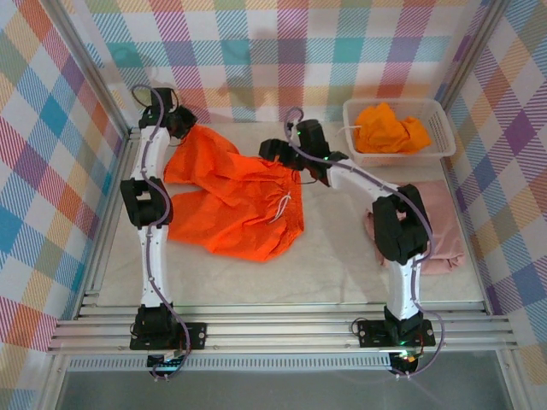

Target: Fold and stack the shorts

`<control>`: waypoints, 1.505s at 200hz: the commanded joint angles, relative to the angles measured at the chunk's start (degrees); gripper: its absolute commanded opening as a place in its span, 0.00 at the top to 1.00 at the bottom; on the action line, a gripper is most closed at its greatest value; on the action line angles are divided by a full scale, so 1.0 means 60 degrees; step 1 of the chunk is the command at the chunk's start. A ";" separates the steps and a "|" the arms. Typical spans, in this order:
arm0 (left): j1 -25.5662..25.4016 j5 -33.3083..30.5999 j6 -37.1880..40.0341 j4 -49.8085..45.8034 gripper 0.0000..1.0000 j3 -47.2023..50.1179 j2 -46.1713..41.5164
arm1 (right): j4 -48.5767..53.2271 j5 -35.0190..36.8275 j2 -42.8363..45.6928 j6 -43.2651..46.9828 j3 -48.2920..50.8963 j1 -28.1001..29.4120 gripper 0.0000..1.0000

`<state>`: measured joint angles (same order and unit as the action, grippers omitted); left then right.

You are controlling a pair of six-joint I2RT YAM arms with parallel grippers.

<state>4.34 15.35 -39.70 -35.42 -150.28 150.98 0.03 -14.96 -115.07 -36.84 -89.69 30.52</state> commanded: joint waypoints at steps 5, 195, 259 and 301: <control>0.0200 -0.0076 -0.0392 0.0238 0.84 -0.0470 0.0206 | -0.0311 -0.0594 -0.0369 -0.0099 0.0248 0.0303 0.20; 0.0187 0.0709 0.1140 -0.0380 0.55 -0.0469 -0.1049 | 0.2705 0.0226 -0.7216 -0.1700 -0.9083 -0.1123 0.19; -0.0035 -0.0025 0.2367 -0.1426 0.13 0.1139 -0.3835 | 0.1777 -0.0131 -0.4769 -0.0807 -0.6646 -0.1232 0.18; -0.0049 -0.0966 0.2104 0.0525 0.00 0.7964 -0.8584 | 0.0623 0.0028 -0.1773 -0.0311 -0.3081 -0.1178 0.18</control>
<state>4.21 14.28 -27.35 -36.56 -118.15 111.39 10.00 -14.37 -137.45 -42.13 -115.24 22.92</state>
